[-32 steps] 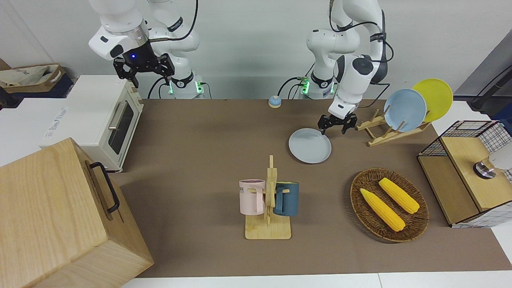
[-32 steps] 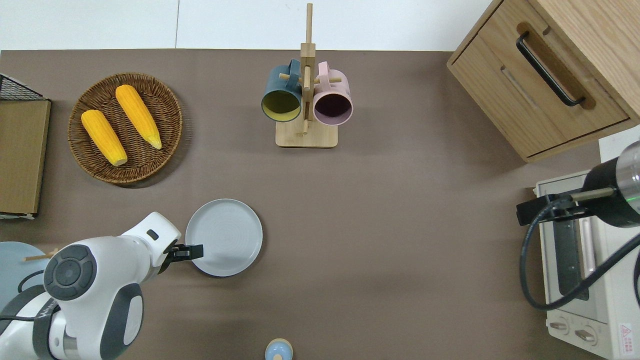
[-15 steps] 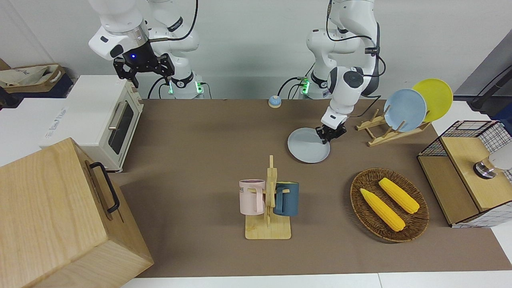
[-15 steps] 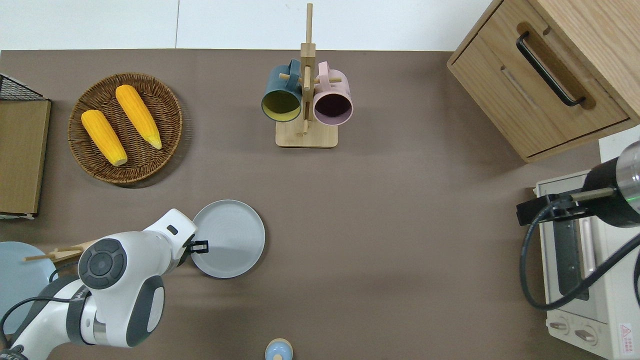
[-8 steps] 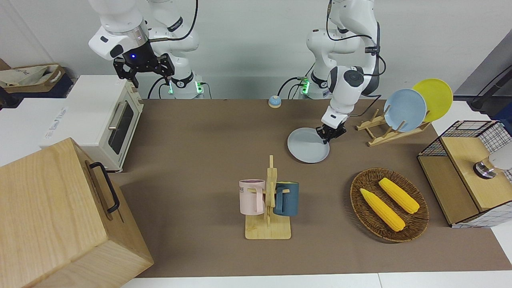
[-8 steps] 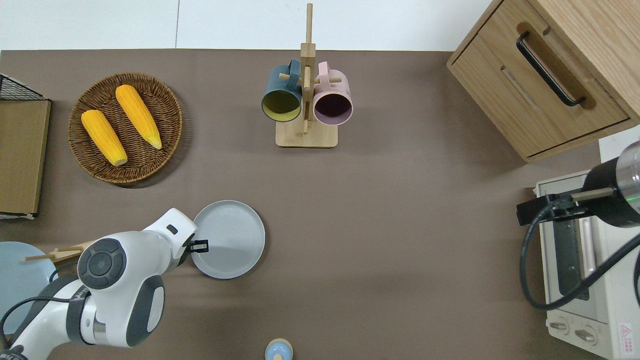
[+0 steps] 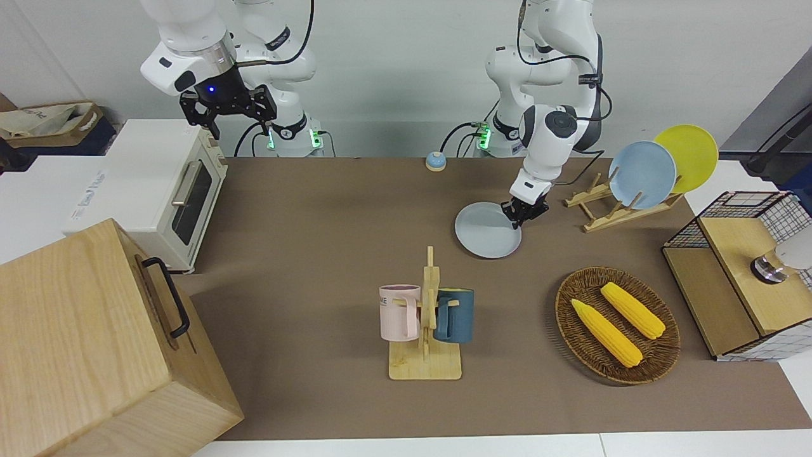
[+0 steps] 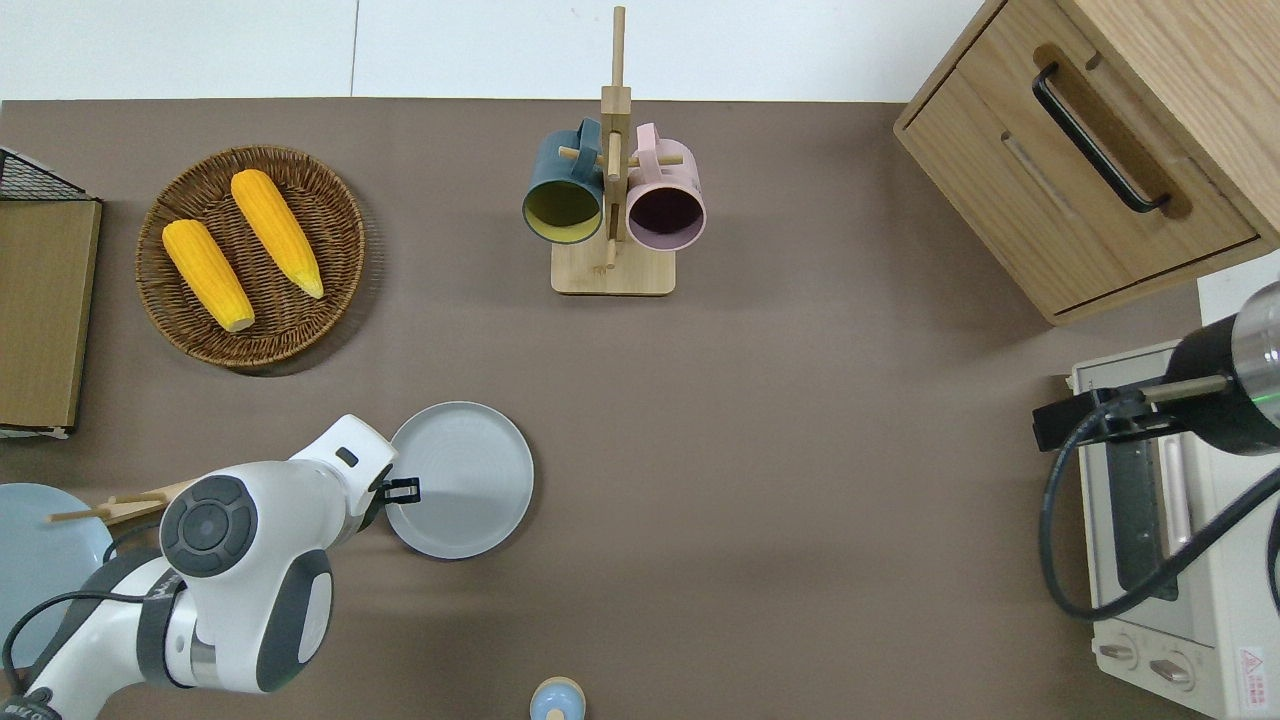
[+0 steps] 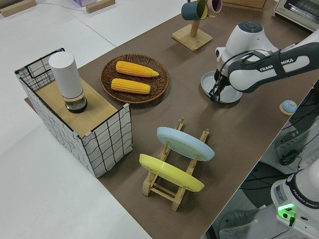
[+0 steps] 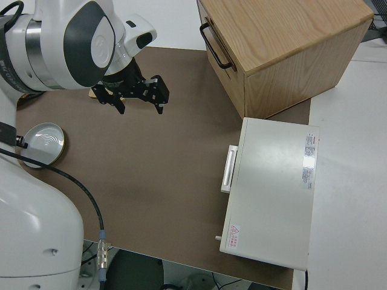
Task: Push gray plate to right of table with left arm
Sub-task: 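Push the gray plate with the left gripper across the table toward the toaster oven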
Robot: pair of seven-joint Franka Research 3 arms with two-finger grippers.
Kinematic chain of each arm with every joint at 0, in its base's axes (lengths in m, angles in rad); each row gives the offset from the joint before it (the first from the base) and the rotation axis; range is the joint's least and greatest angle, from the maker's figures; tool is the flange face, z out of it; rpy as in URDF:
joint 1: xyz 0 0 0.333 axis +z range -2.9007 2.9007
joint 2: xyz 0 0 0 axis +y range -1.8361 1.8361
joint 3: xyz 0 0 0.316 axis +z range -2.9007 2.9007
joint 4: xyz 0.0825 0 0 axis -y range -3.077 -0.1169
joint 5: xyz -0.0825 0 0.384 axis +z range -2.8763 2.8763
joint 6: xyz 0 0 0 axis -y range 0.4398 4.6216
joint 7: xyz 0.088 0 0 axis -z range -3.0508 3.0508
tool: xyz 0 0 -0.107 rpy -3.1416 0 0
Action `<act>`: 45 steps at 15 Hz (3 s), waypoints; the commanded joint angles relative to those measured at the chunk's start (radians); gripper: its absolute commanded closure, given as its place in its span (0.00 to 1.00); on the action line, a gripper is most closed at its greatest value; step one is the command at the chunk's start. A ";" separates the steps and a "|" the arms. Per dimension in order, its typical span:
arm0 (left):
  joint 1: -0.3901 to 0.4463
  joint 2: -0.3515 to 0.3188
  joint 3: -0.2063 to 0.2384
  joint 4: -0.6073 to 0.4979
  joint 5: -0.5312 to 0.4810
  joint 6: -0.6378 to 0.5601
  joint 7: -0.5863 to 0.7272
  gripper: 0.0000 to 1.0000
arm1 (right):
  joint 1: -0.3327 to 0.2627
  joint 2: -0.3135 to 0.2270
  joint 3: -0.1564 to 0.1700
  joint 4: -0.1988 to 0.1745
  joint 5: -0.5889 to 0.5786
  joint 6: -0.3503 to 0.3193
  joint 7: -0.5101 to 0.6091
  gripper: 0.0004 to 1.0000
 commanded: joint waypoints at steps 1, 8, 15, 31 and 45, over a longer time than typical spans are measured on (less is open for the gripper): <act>-0.078 0.065 -0.015 0.018 0.001 0.010 -0.118 1.00 | -0.019 -0.002 0.016 0.009 0.004 -0.016 0.012 0.02; -0.198 0.134 -0.017 0.098 0.002 0.010 -0.293 1.00 | -0.020 -0.002 0.016 0.009 0.004 -0.016 0.013 0.02; -0.356 0.212 -0.018 0.209 0.004 -0.003 -0.514 1.00 | -0.019 -0.002 0.016 0.009 0.004 -0.016 0.012 0.02; -0.630 0.447 -0.018 0.593 0.048 -0.168 -0.882 1.00 | -0.019 -0.002 0.016 0.009 0.004 -0.016 0.012 0.02; -0.704 0.510 -0.058 0.719 0.090 -0.207 -0.910 1.00 | -0.019 -0.002 0.016 0.009 0.004 -0.016 0.013 0.02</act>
